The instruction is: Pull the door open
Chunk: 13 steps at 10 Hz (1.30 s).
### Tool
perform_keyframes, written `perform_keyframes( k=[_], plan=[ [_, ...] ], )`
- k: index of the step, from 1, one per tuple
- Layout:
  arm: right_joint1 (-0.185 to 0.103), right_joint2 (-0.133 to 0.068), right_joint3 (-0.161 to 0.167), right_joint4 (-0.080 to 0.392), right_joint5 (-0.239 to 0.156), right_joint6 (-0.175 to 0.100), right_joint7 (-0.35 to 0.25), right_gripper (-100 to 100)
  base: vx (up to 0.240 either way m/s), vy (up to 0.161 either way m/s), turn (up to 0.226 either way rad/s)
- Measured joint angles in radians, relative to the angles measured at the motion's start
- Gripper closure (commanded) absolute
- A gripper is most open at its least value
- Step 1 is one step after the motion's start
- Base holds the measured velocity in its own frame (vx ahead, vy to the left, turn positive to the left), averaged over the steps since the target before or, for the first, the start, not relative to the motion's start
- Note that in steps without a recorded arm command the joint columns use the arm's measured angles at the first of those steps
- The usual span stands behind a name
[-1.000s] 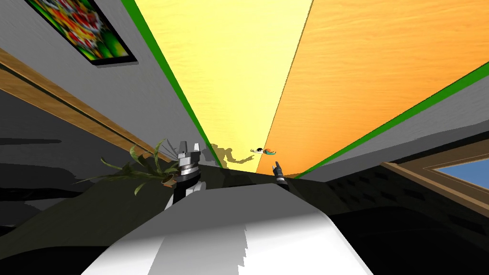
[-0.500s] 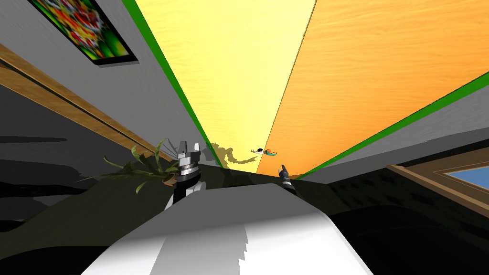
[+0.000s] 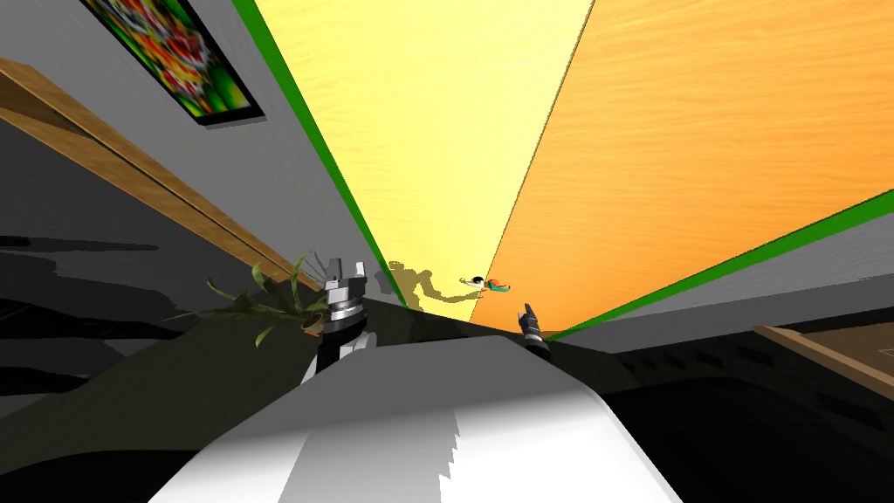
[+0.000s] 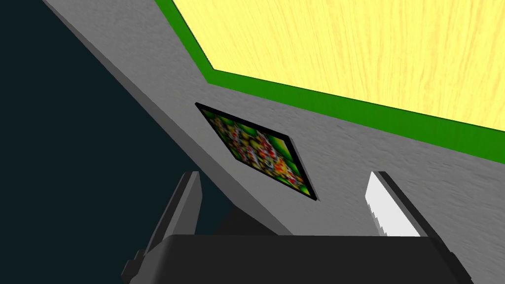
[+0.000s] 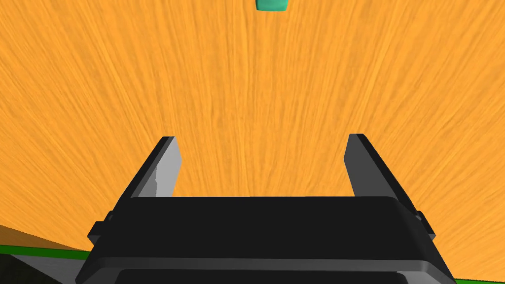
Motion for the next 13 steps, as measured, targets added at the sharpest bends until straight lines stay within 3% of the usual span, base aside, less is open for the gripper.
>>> perform_keyframes(
  k=[3,4,5,11,12,13],
  plan=[
    [-0.034,0.029,0.017,-0.018,0.007,0.000,0.007,-100,0.201,0.005,0.174],
    [-0.058,0.037,0.029,-0.003,0.012,-0.010,0.008,-100,0.095,0.034,0.020],
    [-0.061,0.038,0.030,-0.001,0.012,-0.013,0.007,100,-0.010,-0.005,-0.017],
    [-0.060,0.040,0.032,-0.004,0.014,-0.009,0.008,100,-0.034,-0.007,-0.009],
    [-0.065,0.031,0.029,0.020,0.010,-0.024,0.004,100,-0.169,-0.016,-0.045],
    [-0.053,0.022,0.025,0.015,0.006,-0.022,0.000,100,-0.171,0.002,-0.040]
  ],
)
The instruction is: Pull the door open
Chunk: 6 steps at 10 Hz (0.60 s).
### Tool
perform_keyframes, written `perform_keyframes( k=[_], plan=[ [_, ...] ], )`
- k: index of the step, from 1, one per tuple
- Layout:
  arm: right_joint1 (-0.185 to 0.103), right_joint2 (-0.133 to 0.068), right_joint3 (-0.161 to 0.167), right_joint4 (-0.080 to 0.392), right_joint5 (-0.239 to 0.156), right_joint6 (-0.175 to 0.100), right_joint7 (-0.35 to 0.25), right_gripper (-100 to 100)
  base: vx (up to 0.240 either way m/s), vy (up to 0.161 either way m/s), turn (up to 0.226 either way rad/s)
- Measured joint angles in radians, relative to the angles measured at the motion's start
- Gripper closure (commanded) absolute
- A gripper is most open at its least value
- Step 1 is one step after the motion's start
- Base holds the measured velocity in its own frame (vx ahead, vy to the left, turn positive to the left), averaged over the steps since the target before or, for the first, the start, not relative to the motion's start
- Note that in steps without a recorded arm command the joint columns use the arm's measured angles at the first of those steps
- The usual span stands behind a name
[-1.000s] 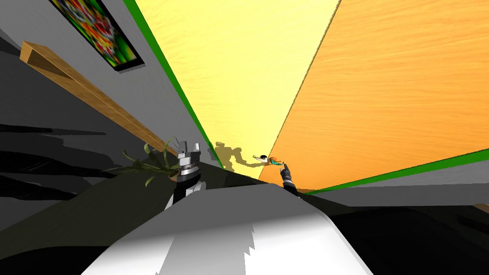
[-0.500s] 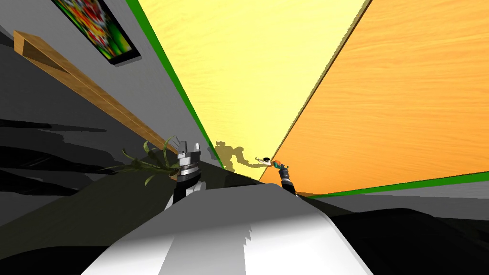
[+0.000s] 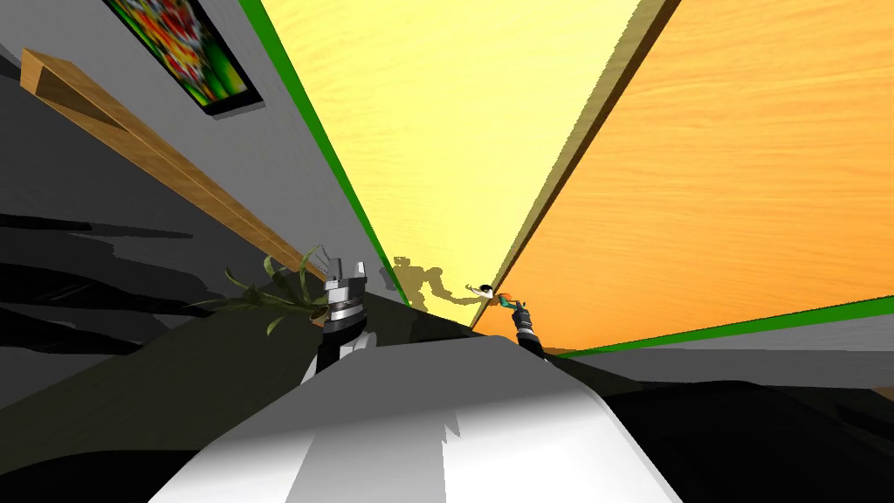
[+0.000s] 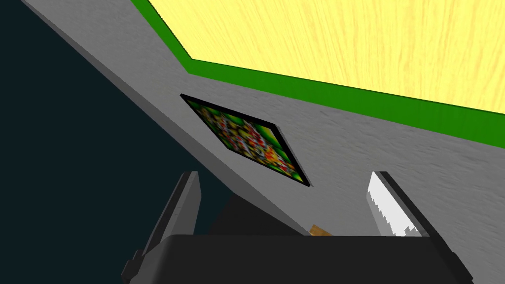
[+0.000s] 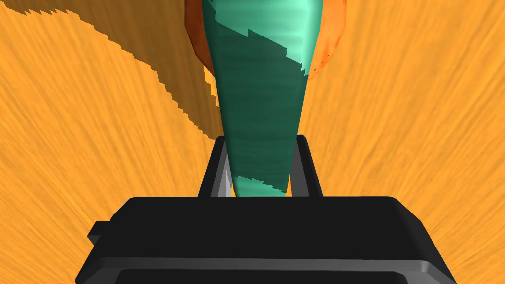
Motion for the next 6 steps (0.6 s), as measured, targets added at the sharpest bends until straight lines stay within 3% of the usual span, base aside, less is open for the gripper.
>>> perform_keyframes(
  k=[1,3,6],
  plan=[
    [-0.009,-0.014,-0.004,0.027,-0.005,-0.003,-0.005,100,-0.191,0.018,-0.004],
    [-0.007,-0.020,-0.008,0.030,-0.013,0.008,0.000,100,-0.167,0.044,0.007],
    [-0.039,-0.039,-0.001,0.102,-0.022,-0.015,-0.007,100,-0.175,0.031,0.054]
  ],
)
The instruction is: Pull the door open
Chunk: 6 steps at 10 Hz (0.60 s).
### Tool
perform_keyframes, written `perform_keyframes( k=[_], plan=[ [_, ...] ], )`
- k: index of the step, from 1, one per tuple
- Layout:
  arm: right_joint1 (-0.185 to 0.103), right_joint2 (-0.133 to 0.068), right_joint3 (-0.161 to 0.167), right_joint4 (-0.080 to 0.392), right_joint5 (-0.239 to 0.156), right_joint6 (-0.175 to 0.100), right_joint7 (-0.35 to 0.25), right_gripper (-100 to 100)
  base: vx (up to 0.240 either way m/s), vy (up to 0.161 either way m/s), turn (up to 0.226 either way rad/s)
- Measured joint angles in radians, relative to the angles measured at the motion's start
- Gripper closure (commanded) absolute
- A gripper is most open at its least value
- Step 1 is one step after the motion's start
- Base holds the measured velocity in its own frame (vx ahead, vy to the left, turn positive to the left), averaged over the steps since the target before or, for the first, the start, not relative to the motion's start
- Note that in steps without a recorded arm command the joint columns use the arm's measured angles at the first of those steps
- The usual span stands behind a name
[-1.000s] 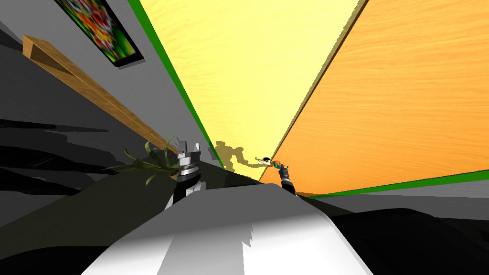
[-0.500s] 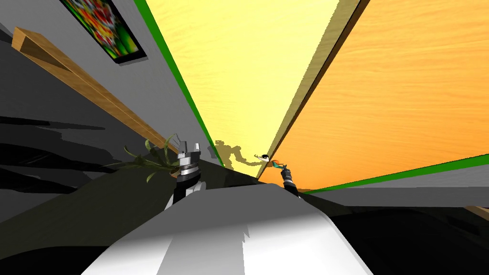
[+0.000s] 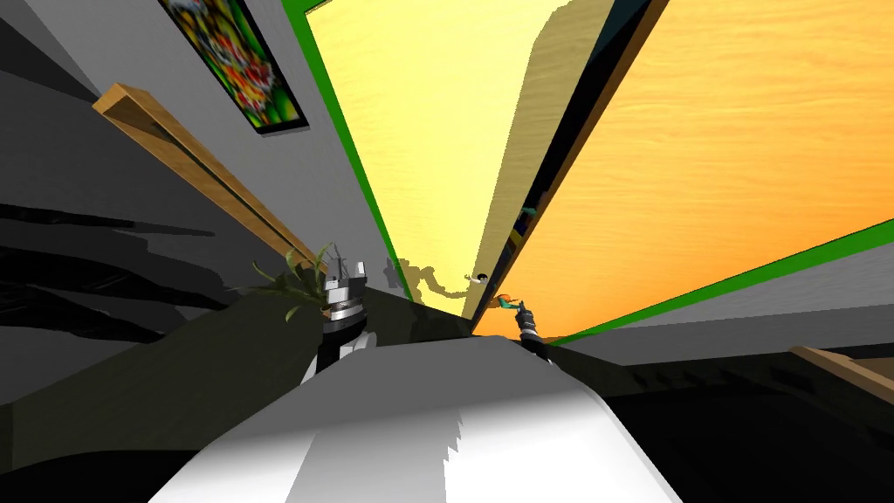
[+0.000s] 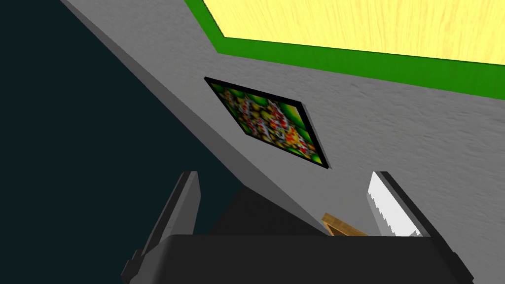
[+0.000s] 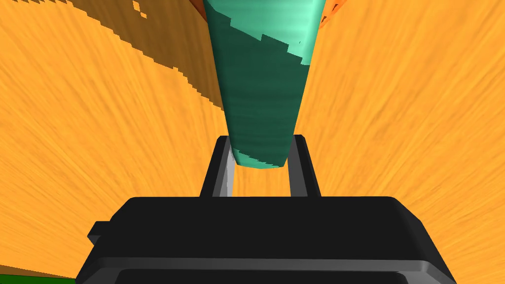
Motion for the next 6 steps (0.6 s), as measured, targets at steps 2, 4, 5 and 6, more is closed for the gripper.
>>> perform_keyframes(
  k=[2,4,5,6],
  plan=[
    [-0.031,-0.012,0.013,0.027,-0.006,0.000,-0.002,100,-0.151,-0.017,0.064],
    [-0.058,-0.017,0.027,0.054,-0.008,-0.004,-0.004,100,-0.100,-0.028,0.058],
    [-0.071,-0.020,0.035,0.060,-0.009,-0.004,-0.005,100,-0.117,-0.041,0.073],
    [-0.097,-0.023,0.042,0.089,-0.009,-0.012,-0.007,100,-0.165,-0.032,0.109]
  ],
)
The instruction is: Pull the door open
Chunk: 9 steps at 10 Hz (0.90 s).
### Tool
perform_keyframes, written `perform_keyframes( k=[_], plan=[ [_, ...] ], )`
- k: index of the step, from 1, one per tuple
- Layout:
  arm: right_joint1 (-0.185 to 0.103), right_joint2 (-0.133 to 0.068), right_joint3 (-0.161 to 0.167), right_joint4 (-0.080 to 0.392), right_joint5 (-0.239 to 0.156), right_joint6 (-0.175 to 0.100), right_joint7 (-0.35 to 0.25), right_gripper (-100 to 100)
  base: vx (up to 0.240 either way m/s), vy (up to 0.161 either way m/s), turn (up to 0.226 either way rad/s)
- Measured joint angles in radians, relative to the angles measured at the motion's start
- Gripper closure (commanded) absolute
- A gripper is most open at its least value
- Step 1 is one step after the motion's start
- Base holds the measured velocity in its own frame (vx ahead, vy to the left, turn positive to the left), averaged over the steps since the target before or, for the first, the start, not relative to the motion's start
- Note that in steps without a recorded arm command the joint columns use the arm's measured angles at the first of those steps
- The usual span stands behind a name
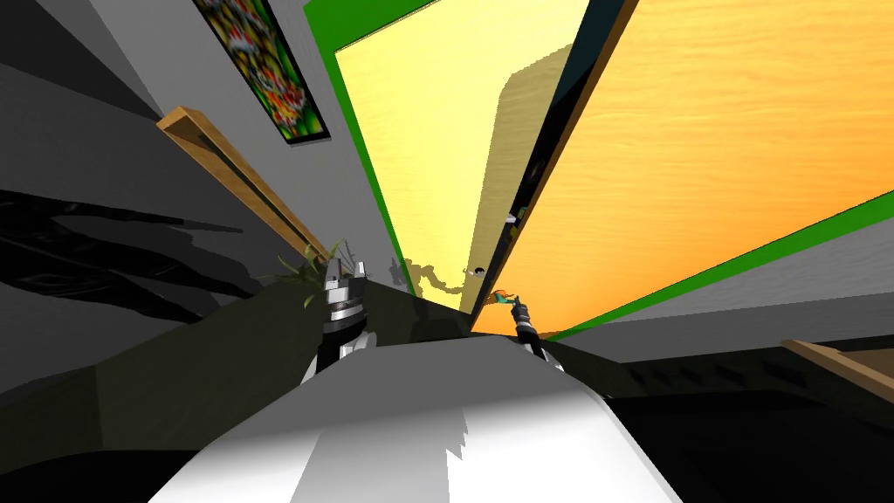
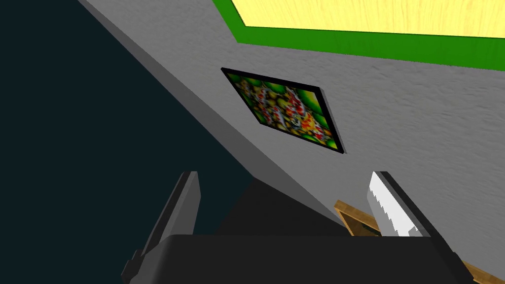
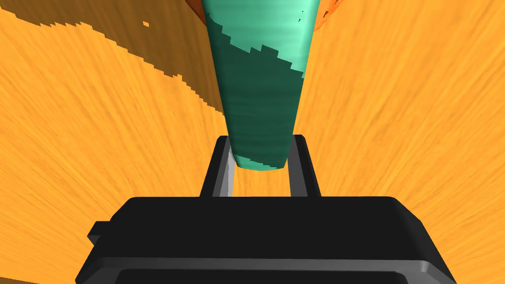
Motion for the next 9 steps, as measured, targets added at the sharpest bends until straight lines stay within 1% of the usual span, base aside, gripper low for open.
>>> perform_keyframes(
  k=[1,2,3,4,5,6,7,8,9],
  plan=[
    [-0.039,-0.008,0.012,0.052,-0.001,-0.023,-0.006,100,-0.155,-0.060,0.127],
    [-0.050,-0.010,0.024,0.056,-0.002,-0.027,-0.008,100,-0.136,-0.063,0.080],
    [-0.056,-0.009,0.036,0.033,-0.003,-0.006,-0.005,100,-0.087,-0.022,0.046],
    [-0.077,-0.013,0.044,0.060,-0.001,-0.012,-0.010,100,-0.100,-0.024,0.071],
    [-0.074,-0.012,0.053,0.041,-0.003,-0.004,-0.010,100,-0.077,-0.028,0.022],
    [-0.099,-0.014,0.060,0.071,-0.002,-0.011,-0.012,100,-0.058,-0.022,0.048],
    [-0.109,-0.015,0.067,0.075,-0.002,-0.010,-0.011,100,-0.059,-0.028,0.048],
    [-0.126,-0.017,0.074,0.099,-0.002,-0.018,-0.014,100,-0.075,-0.053,0.071],
    [-0.158,-0.019,0.086,0.146,0.000,-0.039,-0.020,100,-0.104,-0.061,0.120]
  ],
)
